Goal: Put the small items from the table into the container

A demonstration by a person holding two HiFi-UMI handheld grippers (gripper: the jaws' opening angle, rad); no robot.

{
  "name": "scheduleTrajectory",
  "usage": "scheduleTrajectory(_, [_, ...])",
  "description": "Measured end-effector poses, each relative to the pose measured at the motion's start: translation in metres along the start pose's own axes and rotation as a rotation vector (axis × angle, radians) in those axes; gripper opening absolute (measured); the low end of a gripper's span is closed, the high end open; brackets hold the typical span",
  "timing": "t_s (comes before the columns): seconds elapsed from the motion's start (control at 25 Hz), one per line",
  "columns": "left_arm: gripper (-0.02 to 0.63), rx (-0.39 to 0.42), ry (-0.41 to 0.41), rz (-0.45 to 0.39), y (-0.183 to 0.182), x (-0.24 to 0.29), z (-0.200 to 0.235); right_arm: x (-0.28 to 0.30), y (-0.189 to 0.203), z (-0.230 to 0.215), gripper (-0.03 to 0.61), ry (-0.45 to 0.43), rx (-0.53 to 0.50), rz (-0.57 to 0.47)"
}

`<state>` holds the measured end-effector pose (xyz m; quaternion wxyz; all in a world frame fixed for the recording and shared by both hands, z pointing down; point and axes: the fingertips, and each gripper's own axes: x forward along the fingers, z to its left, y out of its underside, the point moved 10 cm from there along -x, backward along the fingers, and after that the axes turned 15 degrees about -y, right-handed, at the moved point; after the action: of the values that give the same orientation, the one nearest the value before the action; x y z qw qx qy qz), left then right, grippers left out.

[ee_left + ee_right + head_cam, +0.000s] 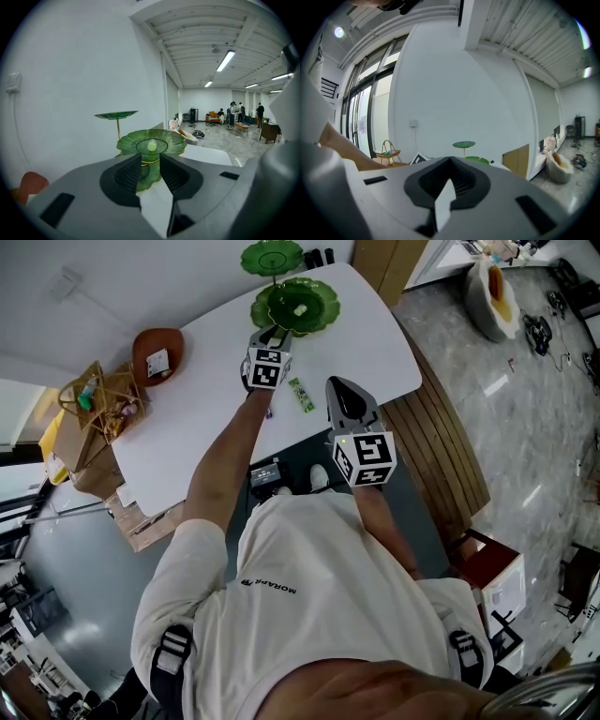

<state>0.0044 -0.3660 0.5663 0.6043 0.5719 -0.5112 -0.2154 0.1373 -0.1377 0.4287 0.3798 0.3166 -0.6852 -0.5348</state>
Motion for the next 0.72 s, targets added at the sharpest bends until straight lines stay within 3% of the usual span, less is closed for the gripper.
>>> scheduleTrajectory(0.24, [0.101,-0.045,-0.051,0.01,0.0,-0.014,0.003,-0.001,-0.001,0.001,0.008,-0.004,-0.001,-0.003])
scheduleTrajectory(0.48, [0.005,-0.058,-0.102,-0.034,-0.003,-0.027,0.007,0.001,-0.001,0.005,0.008,-0.011,-0.001,-0.009])
scheduleTrajectory(0.72, [0.003,-0.14,-0.129,-0.057,-0.013,-0.051,0.011,0.002,-0.004,0.008,0.008,-0.017,-0.001,-0.014])
